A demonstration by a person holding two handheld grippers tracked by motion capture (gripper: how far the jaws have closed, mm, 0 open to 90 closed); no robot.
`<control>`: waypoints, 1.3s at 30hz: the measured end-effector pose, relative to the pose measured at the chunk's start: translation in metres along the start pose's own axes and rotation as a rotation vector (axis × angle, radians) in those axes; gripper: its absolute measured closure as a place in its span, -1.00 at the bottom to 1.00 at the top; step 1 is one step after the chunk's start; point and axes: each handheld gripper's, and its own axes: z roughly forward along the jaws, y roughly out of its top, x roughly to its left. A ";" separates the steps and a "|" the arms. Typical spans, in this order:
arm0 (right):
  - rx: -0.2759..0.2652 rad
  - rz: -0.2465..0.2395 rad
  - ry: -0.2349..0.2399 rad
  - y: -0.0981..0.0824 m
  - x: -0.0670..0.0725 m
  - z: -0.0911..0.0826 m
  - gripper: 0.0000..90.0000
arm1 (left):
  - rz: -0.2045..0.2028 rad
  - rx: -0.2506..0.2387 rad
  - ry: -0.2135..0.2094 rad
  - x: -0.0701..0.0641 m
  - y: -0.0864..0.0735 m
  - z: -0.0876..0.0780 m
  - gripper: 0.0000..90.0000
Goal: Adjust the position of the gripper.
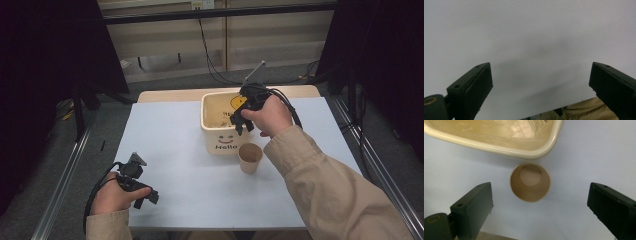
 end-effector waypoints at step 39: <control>-0.028 0.091 0.031 -0.015 0.002 0.072 -0.84 | 0.005 -0.004 0.002 0.001 -0.001 -0.004 -0.89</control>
